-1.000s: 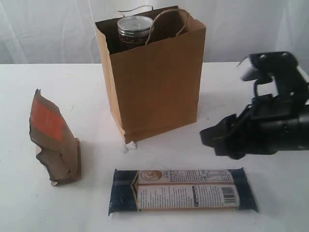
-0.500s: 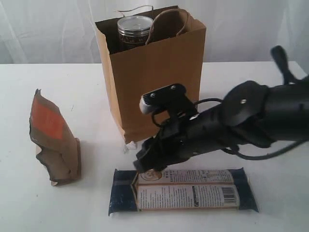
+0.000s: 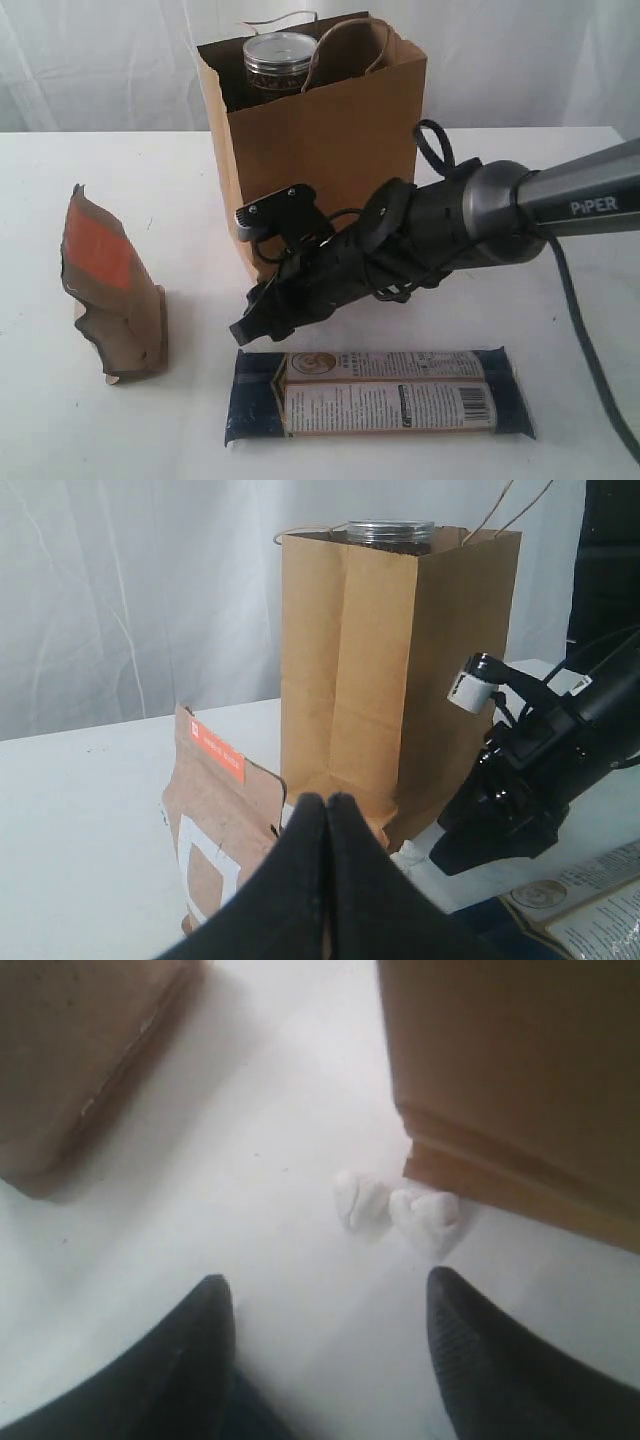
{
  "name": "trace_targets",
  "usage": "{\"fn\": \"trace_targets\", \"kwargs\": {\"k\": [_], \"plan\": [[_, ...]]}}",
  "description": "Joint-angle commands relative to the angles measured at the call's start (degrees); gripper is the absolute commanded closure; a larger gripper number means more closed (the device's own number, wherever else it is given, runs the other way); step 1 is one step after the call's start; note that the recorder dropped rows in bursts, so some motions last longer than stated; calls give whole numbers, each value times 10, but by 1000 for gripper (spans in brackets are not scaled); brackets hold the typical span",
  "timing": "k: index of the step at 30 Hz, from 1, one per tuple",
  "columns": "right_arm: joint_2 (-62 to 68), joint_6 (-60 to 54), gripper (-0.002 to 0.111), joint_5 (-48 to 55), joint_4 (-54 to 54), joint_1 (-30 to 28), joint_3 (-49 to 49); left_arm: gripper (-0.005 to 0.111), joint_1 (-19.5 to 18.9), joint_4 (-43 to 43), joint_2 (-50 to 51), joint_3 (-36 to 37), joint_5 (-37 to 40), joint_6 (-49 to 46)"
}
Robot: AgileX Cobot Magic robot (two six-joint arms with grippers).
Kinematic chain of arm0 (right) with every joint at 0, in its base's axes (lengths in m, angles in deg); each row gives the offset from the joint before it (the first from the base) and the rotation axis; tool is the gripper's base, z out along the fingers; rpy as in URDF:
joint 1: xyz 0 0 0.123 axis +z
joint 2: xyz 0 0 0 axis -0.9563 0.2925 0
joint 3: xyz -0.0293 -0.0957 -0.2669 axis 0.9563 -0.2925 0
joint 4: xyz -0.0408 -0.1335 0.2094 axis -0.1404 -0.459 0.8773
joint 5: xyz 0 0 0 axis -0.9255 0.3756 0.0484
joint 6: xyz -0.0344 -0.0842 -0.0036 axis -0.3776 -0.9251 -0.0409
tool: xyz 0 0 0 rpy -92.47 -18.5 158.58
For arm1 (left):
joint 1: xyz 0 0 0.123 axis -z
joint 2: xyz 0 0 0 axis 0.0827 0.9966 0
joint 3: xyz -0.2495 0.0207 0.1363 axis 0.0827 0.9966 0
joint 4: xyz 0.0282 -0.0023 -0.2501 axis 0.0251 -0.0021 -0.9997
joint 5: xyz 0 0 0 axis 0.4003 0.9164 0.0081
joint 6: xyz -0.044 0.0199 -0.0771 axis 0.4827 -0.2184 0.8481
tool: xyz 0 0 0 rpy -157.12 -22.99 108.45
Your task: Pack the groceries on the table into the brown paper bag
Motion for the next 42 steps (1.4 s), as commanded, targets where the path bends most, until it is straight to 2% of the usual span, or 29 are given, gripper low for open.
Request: {"fn": "trace_targets", "kwargs": {"k": [1,11,21,24,30,36,42], "plan": [[11,-8,54,-42,-7,0,7,107,0,2,-3,1,-5,-1],[59,-8,54,-110,-25,0,8,107,0,2,-3,1,-5,-1],[110,4,54,-41,-21,2,62,107,0,2,-3,1,-5,-1],[115,7,68,-48,-21,2,62,107,0,2,-3,1,-5,-1],[117,24,108,-23,-21,1,62,107,0,2,-3,1,-5,-1],[98,55,108,-31,-21,1,21,107,0,2,-3,1,-5,-1],[14,52,108,-58,-32,0,-57,107,0,2,-3,1,-5,-1]]}}
